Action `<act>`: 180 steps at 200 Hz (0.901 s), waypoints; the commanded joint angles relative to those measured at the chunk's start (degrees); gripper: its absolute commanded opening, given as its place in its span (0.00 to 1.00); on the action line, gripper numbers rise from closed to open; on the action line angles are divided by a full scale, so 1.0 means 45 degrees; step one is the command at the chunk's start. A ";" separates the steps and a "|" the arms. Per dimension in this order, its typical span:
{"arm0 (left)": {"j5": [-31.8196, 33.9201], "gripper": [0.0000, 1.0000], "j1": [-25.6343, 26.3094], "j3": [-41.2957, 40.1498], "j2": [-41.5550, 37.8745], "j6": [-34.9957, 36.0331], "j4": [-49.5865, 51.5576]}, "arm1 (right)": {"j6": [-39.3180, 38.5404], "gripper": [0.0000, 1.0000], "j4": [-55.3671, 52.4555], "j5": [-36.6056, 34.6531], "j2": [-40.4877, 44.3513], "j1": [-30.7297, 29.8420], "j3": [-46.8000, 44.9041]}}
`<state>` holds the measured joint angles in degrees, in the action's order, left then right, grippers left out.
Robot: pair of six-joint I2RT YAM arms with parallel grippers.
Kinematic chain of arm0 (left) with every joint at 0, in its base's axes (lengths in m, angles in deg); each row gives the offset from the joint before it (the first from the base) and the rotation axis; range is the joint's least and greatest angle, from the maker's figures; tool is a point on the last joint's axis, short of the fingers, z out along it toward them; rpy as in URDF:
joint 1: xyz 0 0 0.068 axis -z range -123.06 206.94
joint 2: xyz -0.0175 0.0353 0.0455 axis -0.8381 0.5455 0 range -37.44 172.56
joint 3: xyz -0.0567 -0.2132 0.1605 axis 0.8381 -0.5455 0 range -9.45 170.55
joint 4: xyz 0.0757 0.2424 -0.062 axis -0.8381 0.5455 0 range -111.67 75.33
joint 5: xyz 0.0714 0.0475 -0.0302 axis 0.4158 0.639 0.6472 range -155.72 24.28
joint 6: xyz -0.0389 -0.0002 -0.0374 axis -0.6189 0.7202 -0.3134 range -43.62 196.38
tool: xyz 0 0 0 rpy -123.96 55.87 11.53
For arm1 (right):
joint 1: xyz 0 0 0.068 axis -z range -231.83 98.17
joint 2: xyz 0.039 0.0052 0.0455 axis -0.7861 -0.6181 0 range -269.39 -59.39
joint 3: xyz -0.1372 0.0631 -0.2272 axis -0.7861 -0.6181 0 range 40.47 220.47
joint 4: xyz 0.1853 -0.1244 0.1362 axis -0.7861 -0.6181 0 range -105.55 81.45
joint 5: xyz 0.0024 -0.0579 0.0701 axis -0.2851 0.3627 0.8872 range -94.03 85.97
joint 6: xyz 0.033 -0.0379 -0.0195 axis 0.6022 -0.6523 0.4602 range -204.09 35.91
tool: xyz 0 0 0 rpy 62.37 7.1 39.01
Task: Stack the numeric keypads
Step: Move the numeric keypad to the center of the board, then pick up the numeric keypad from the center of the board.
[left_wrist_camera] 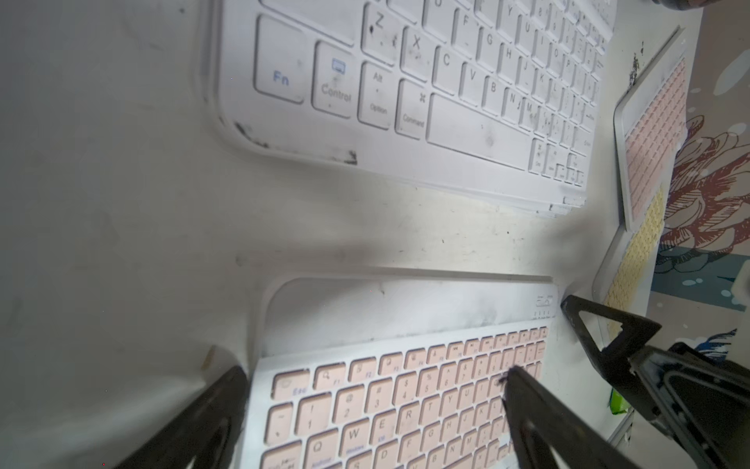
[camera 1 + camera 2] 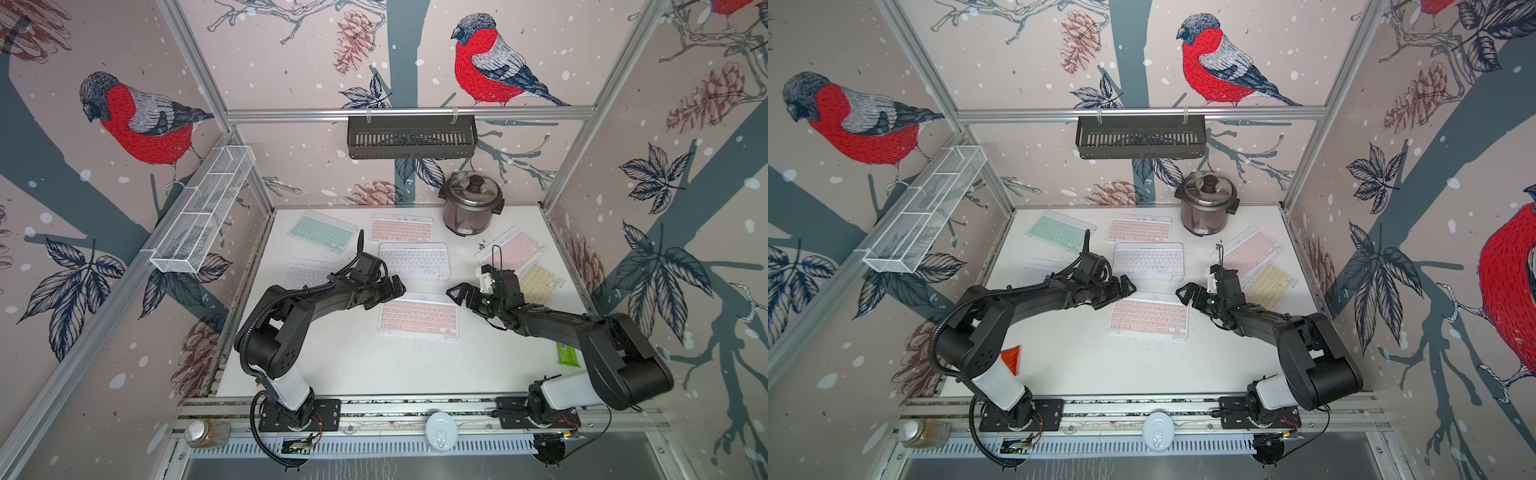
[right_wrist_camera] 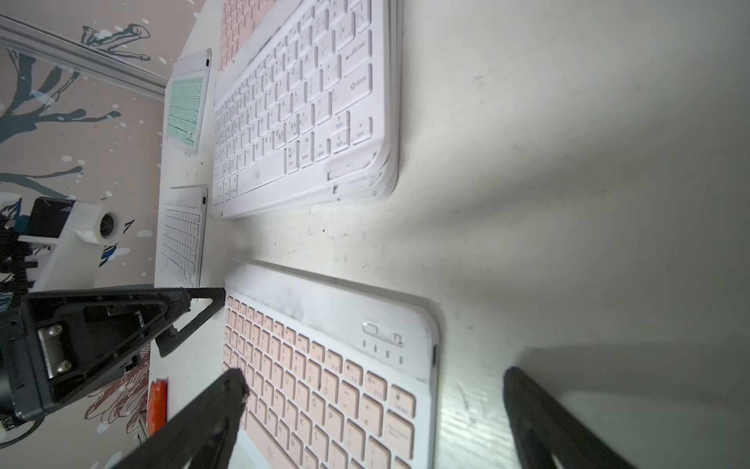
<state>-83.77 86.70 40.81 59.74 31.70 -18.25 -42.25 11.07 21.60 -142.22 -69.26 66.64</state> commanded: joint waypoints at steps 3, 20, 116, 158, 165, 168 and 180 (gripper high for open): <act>-0.0414 0.98 0.0026 -0.0186 0.0185 0.0246 0.1930 | -0.0292 1.00 -0.0198 0.0711 -0.0157 0.0159 -0.0210; -0.0551 0.99 0.0024 -0.0176 0.0230 0.0437 0.1959 | 0.0070 1.00 0.0394 0.1252 -0.0233 0.0156 -0.0409; -0.1107 0.98 0.0025 -0.0243 0.0368 0.0800 0.1715 | 0.1277 1.00 0.2888 0.2216 -0.0439 0.0207 -0.1324; -0.1180 0.98 0.0021 -0.0253 0.0409 0.0843 0.1713 | 0.1321 1.00 0.3358 0.2282 -0.0978 0.0507 -0.1354; -0.1157 0.98 0.0022 -0.0268 0.0425 0.0844 0.1720 | 0.1355 1.00 0.3450 0.2363 -0.1084 0.0495 -0.1325; -0.1165 0.98 0.0017 -0.0270 0.0433 0.0843 0.1720 | 0.1379 1.00 0.3485 0.2397 -0.1130 0.0497 -0.1324; -0.1166 0.99 0.0014 -0.0280 0.0421 0.0839 0.1684 | 0.1426 1.00 0.3679 0.2470 -0.1212 0.0516 -0.1351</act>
<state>-88.05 86.70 40.44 60.53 36.11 -19.48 -37.33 28.99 31.74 -146.66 -67.01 60.92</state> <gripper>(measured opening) 0.985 0.996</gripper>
